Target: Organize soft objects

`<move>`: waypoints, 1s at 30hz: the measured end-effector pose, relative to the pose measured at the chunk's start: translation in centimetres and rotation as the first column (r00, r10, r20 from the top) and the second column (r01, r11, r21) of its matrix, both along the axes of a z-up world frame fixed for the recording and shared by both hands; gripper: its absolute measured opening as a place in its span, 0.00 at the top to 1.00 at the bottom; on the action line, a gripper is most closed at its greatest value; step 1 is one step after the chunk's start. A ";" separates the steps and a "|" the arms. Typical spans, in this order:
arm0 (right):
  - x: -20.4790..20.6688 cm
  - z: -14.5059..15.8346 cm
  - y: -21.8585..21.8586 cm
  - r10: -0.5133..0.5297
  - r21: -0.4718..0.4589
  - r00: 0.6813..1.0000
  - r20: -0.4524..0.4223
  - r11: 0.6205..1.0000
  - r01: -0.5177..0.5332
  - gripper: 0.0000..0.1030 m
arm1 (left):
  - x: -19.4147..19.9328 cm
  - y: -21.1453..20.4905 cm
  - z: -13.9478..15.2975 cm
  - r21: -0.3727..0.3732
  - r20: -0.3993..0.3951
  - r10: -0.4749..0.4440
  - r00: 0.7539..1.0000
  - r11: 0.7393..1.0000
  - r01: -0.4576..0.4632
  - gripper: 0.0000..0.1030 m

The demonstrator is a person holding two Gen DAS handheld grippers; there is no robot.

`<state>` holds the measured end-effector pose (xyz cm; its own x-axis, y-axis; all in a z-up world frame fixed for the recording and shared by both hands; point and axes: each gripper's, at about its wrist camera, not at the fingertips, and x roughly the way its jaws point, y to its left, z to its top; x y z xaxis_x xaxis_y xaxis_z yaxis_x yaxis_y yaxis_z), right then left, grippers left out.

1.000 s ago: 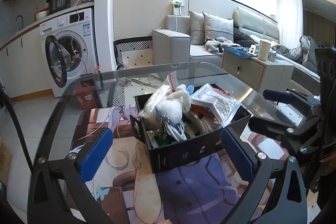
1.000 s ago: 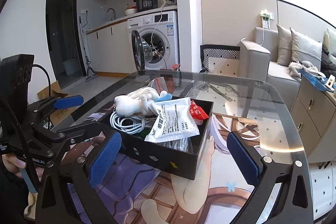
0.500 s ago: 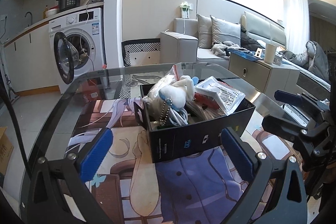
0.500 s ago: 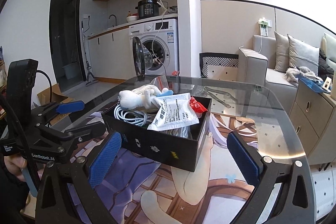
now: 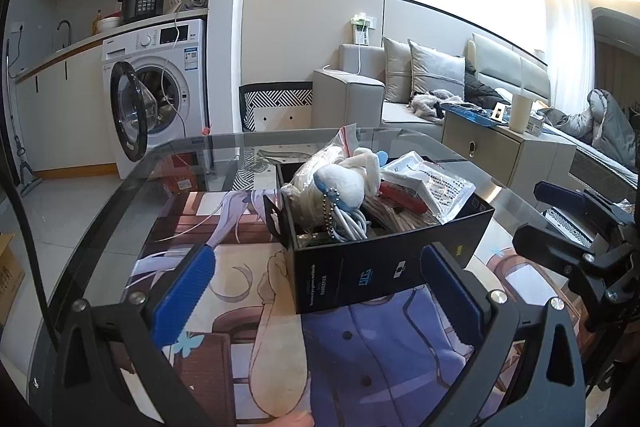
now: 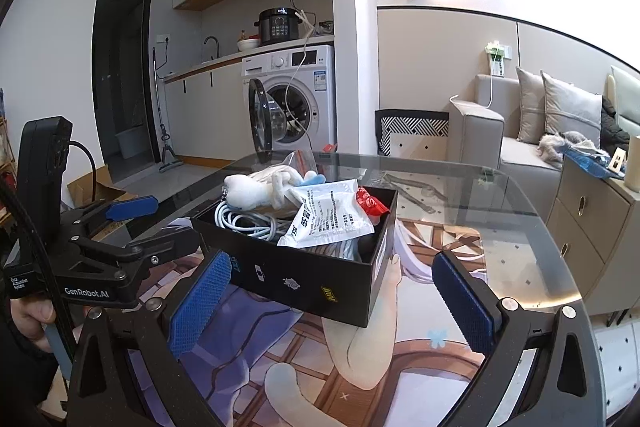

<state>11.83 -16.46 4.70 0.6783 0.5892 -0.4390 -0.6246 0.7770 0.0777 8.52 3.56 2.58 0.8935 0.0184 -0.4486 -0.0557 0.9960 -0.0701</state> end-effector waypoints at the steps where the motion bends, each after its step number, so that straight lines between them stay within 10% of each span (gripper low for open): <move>1: 0.0 0.0 0.0 0.000 0.000 1.000 0.003 1.000 0.000 0.01 | 0.0 0.0 0.0 0.001 -0.001 0.002 1.000 1.000 -0.002 0.00; 30: -0.9 0.3 -0.2 -0.002 0.010 0.999 0.038 1.000 0.002 0.01 | -1.2 -0.5 0.3 0.026 0.051 0.032 0.998 0.999 -0.033 0.00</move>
